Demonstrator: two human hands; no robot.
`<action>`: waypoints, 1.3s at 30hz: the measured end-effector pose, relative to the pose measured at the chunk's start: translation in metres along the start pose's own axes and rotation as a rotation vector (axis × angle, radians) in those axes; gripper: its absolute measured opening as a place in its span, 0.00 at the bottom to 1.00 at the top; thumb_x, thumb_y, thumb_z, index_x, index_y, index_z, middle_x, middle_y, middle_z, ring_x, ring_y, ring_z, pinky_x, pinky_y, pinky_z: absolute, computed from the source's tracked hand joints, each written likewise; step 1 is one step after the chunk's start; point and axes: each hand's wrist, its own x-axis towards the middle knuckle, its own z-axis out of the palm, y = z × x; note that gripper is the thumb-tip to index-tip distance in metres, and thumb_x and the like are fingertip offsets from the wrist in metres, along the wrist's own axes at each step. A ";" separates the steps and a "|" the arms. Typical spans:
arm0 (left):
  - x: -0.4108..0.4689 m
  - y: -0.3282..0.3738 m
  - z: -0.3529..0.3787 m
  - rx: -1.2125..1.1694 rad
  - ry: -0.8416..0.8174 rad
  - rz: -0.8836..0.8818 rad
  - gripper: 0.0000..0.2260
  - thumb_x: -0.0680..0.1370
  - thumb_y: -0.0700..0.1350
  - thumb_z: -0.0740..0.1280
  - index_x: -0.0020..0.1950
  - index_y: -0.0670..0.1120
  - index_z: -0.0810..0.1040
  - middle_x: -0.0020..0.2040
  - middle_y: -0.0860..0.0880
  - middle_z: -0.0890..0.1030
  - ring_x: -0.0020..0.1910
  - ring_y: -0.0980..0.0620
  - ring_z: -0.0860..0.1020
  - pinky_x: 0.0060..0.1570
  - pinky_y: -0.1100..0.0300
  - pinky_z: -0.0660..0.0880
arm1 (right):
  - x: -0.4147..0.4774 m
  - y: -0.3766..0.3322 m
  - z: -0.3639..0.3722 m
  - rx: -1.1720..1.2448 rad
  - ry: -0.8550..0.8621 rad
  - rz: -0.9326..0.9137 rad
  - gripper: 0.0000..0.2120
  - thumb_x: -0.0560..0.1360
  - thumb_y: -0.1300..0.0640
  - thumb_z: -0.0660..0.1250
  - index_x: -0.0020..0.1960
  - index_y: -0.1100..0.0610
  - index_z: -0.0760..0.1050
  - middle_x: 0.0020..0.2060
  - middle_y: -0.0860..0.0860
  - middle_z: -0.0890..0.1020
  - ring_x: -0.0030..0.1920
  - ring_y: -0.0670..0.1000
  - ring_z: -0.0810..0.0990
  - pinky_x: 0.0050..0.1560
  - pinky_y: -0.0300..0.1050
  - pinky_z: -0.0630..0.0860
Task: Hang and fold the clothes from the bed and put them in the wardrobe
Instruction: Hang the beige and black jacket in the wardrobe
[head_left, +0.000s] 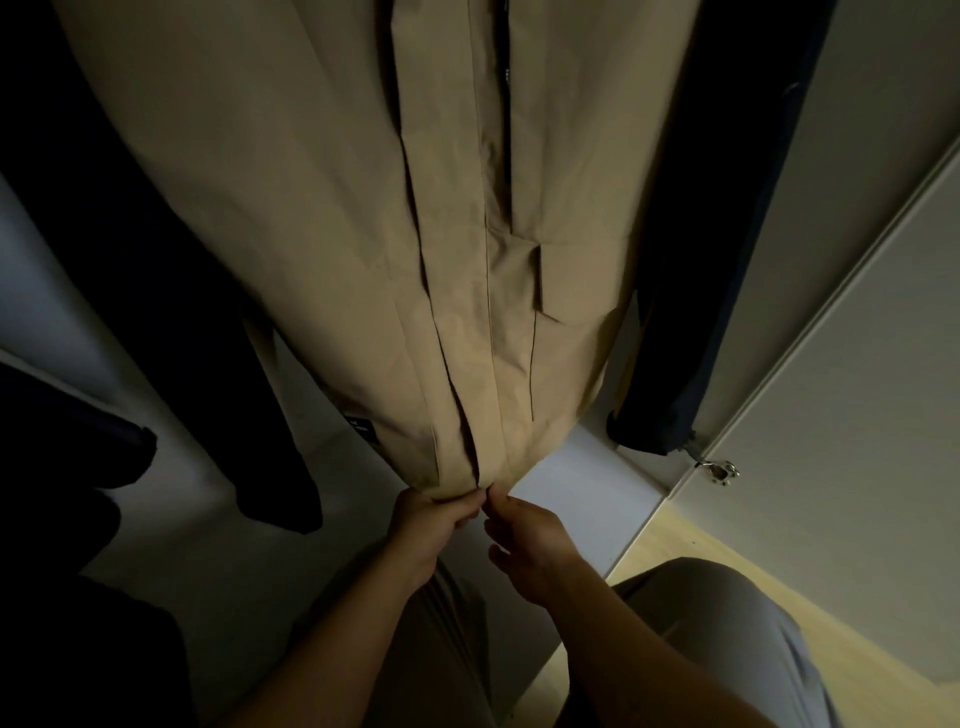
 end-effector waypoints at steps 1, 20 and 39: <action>-0.001 0.001 0.001 0.006 0.008 0.004 0.13 0.72 0.44 0.78 0.56 0.45 0.85 0.48 0.48 0.87 0.51 0.48 0.84 0.51 0.53 0.80 | -0.001 0.001 0.000 0.000 -0.010 -0.010 0.23 0.74 0.46 0.74 0.64 0.57 0.77 0.60 0.50 0.81 0.58 0.50 0.77 0.61 0.51 0.72; 0.000 0.009 -0.008 0.018 0.134 -0.065 0.24 0.70 0.50 0.80 0.64 0.45 0.81 0.59 0.48 0.83 0.60 0.46 0.80 0.65 0.45 0.75 | 0.002 0.007 0.021 -0.208 0.055 -0.162 0.07 0.82 0.49 0.64 0.55 0.51 0.76 0.54 0.50 0.83 0.56 0.50 0.80 0.53 0.46 0.76; -0.018 0.227 -0.049 0.817 0.304 0.303 0.10 0.78 0.49 0.69 0.54 0.44 0.80 0.56 0.39 0.82 0.55 0.39 0.80 0.55 0.50 0.78 | -0.098 -0.206 0.099 -0.466 0.607 -0.963 0.16 0.82 0.51 0.62 0.67 0.57 0.69 0.64 0.56 0.71 0.63 0.59 0.73 0.62 0.52 0.71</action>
